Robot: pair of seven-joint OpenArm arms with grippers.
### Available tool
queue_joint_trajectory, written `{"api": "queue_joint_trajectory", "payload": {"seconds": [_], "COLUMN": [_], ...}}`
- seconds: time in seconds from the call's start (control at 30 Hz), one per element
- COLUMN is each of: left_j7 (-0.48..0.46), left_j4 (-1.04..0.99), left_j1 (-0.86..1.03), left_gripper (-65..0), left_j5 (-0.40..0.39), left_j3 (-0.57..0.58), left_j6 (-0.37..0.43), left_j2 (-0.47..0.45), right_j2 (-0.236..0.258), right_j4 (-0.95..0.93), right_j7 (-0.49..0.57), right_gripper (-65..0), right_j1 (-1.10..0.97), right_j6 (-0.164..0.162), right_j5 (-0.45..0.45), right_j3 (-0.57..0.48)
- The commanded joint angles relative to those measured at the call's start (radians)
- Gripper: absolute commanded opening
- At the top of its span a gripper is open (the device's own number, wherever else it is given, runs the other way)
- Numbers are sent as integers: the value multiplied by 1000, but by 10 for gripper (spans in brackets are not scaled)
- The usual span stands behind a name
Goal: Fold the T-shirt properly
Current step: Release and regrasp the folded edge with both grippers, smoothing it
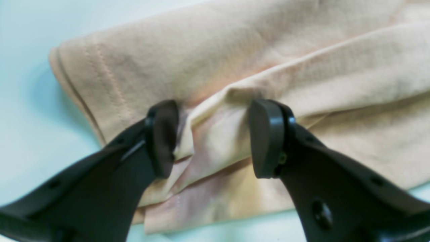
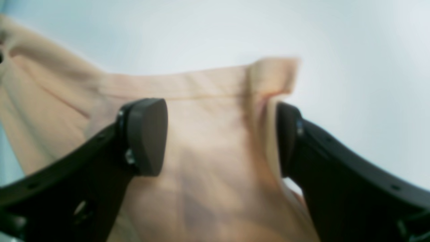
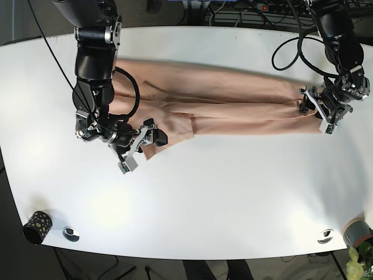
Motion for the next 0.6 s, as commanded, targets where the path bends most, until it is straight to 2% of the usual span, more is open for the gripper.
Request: {"api": "queue_joint_trajectory", "payload": {"seconds": [0.0,0.07,0.1,0.23,0.3,0.57], "left_j7": [54,54,54,54,54,54], "left_j4": [-1,-1,-1,-1,-1,-2], "left_j1": [7,7,7,7,7,6], "left_gripper": [-333,-333,-333,-333,-333,-333], "left_j5": [30,30,30,30,30,30], "left_j3": [1,1,1,2,2,7], "left_j6": [-1,-1,-1,-1,-1,-1], "left_j2": [-4,-4,-4,-4,-4,-4], "right_j2": [2,0,0,0,0,8], "right_j4": [14,14,14,14,21,256], "right_j7": [31,46,52,54,49,15], "right_gripper": [-216,-239,-282,-547,-650,-650], "right_j1": [24,24,25,30,30,-46], "right_j6": [-1,-1,-1,-1,-1,-4], "right_j5": [1,1,1,1,6,10], "right_j3": [6,5,3,3,3,6]}}
